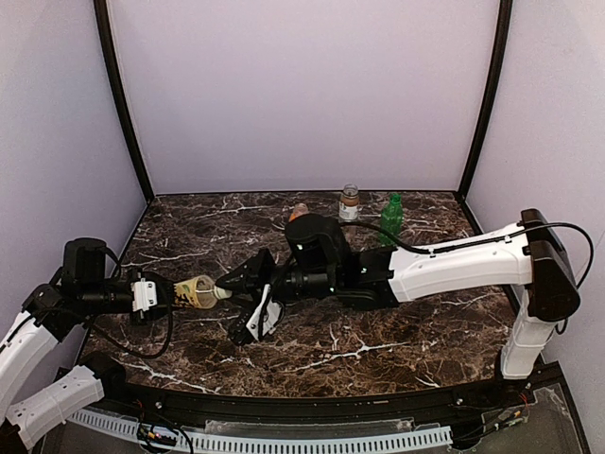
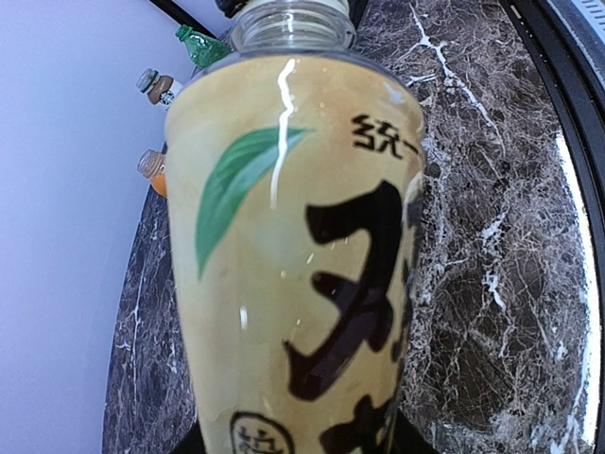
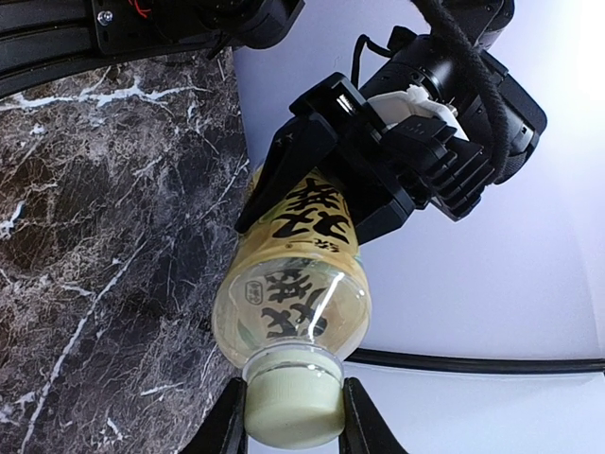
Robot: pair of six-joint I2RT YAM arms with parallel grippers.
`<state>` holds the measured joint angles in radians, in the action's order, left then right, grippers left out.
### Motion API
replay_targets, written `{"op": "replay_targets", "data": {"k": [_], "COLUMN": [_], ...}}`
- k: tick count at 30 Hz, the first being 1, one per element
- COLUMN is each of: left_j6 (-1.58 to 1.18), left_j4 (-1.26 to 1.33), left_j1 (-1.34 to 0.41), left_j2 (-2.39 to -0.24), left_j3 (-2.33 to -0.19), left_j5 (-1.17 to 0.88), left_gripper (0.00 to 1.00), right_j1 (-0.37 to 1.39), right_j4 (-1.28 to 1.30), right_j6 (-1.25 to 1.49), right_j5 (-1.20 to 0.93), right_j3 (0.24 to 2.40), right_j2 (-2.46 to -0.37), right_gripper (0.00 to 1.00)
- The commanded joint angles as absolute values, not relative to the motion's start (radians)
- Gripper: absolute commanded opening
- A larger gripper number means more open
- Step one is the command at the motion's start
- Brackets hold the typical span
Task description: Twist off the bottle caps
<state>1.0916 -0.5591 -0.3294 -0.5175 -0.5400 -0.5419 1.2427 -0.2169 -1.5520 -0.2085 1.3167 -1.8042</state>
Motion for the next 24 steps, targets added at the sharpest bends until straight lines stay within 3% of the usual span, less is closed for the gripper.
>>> {"op": "replay_targets", "data": {"k": [1, 9, 16, 21, 24], "left_j6": [1.063, 1.047, 1.029, 0.936, 0.892], "left_j4": [-0.571, -0.565, -0.542, -0.456, -0.422], "left_j1": [-0.336, -0.336, -0.336, -0.335, -0.334], "left_j2": [-0.511, -0.504, -0.505, -0.506, -0.507], "left_j3": [-0.557, -0.562, -0.565, -0.563, -0.561], "left_j5": [-0.635, -0.625, -0.588, -0.564, -0.565], "left_gripper": [0.01, 0.01, 0.01, 0.01, 0.01], "right_j1": [1.251, 1.252, 1.251, 1.249, 1.247], "right_j4": [-0.405, -0.472, -0.469, -0.472, -0.472], "right_j6": [-1.582, -1.518, -1.471, -1.425, -1.375], "right_j5": [-0.18, -0.174, -0.162, -0.138, -0.126], "right_j3": [1.302, 1.294, 1.261, 1.242, 1.241], "right_j2": [-1.795, -1.79, -1.758, -1.741, -1.737], "right_gripper": [0.03, 0.4, 0.54, 0.73, 0.9]}}
